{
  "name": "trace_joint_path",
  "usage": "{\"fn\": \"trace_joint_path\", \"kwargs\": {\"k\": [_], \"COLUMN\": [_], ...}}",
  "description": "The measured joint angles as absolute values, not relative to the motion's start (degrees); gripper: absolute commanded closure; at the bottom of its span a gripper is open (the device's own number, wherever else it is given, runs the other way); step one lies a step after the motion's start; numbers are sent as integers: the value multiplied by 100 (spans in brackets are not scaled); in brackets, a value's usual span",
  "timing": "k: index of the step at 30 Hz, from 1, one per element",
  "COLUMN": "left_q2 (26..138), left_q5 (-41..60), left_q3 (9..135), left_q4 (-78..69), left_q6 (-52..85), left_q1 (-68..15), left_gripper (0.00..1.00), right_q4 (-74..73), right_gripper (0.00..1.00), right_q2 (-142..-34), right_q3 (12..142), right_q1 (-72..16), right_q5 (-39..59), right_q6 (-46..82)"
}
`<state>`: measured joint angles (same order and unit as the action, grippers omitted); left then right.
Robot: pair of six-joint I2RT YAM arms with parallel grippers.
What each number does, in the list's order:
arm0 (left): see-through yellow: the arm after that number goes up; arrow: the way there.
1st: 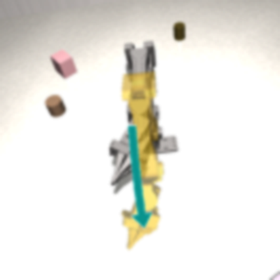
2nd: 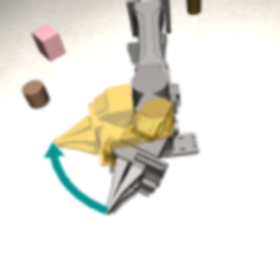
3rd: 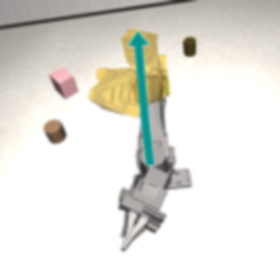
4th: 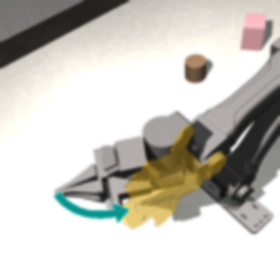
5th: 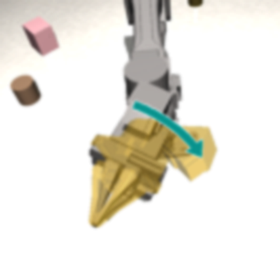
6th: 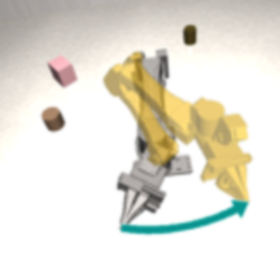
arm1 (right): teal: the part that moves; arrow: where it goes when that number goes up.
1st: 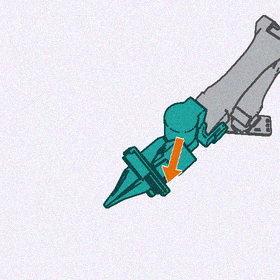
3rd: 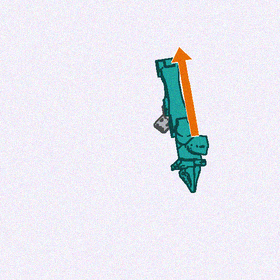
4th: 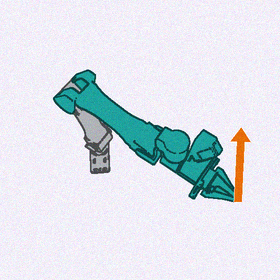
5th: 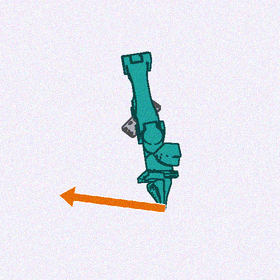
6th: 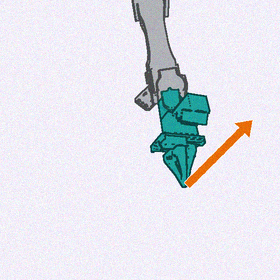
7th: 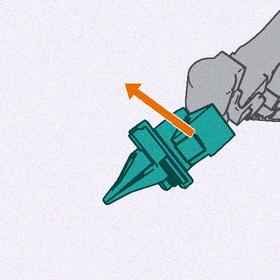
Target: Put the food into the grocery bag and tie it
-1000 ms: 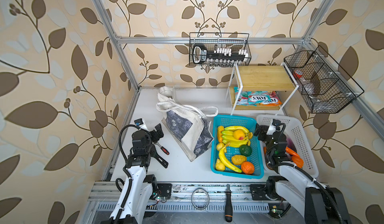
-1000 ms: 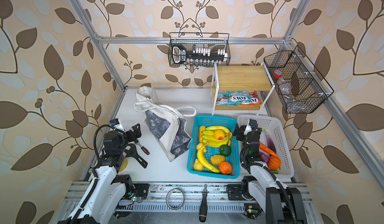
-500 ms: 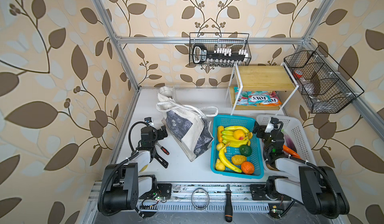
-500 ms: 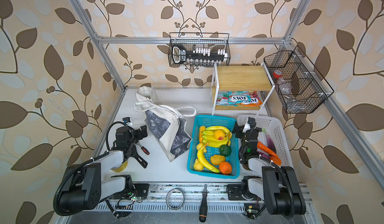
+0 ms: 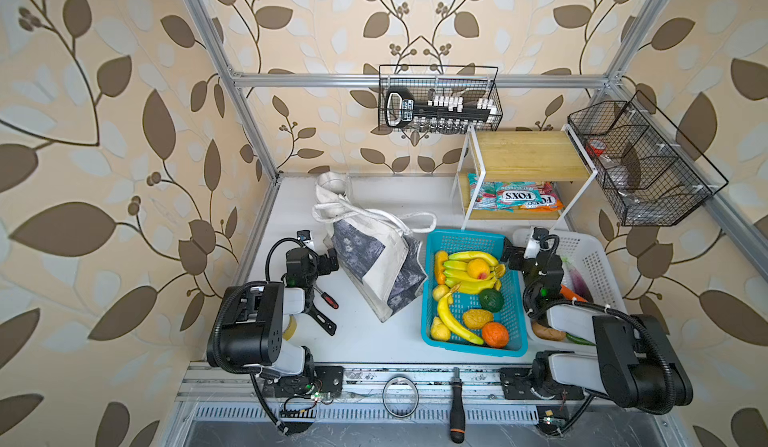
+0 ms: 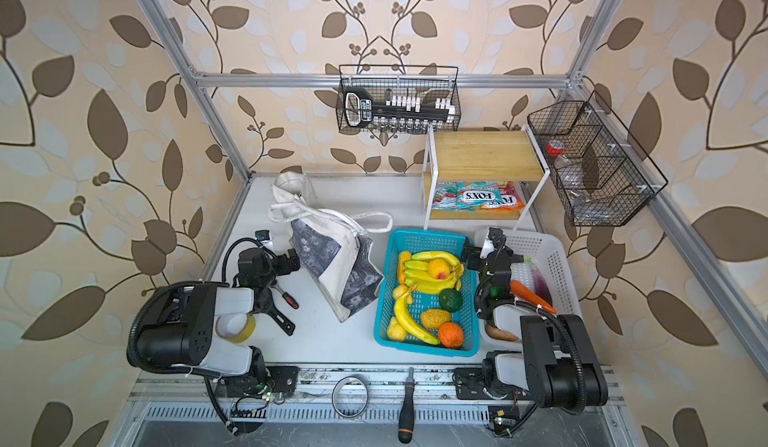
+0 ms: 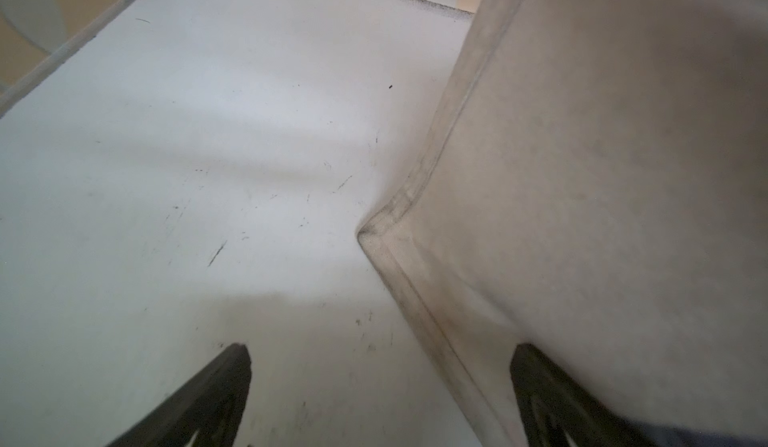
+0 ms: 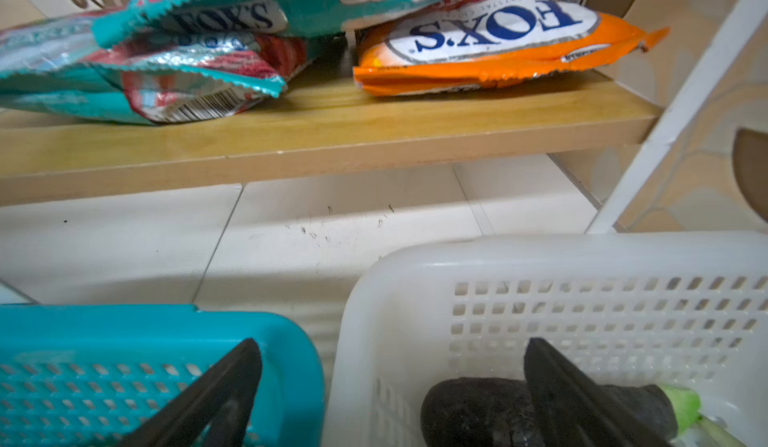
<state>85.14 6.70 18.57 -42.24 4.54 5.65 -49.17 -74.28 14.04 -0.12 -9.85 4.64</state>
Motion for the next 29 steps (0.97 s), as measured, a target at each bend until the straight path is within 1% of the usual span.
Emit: {"fn": "trace_joint_path", "kwargs": {"k": [5, 8, 12, 24, 29], "left_q2": [8558, 8558, 8562, 8562, 8562], "left_q5": [705, 705, 703, 701, 696], "left_q3": [1876, 1881, 1905, 1909, 1909], "left_q4": [-4224, -4222, -4204, -4202, -4202], "left_q6": [436, 432, 421, 414, 414], "left_q1": [565, 563, 554, 554, 552], "left_gripper": [1, 1, 1, 1, 1], "right_q4": [-5030, -5564, -5854, -5955, -5966], "right_gripper": [0, 0, 0, 0, 0], "right_q2": [-7452, -7603, -7651, -7658, -7669], "right_q3": [1376, 1227, 1135, 1092, 1094], "right_q1": [-14, -38, -82, -154, -115], "right_q5": [-939, -904, -904, -919, -755], "right_q6": [436, 399, 360, 276, 255]}}
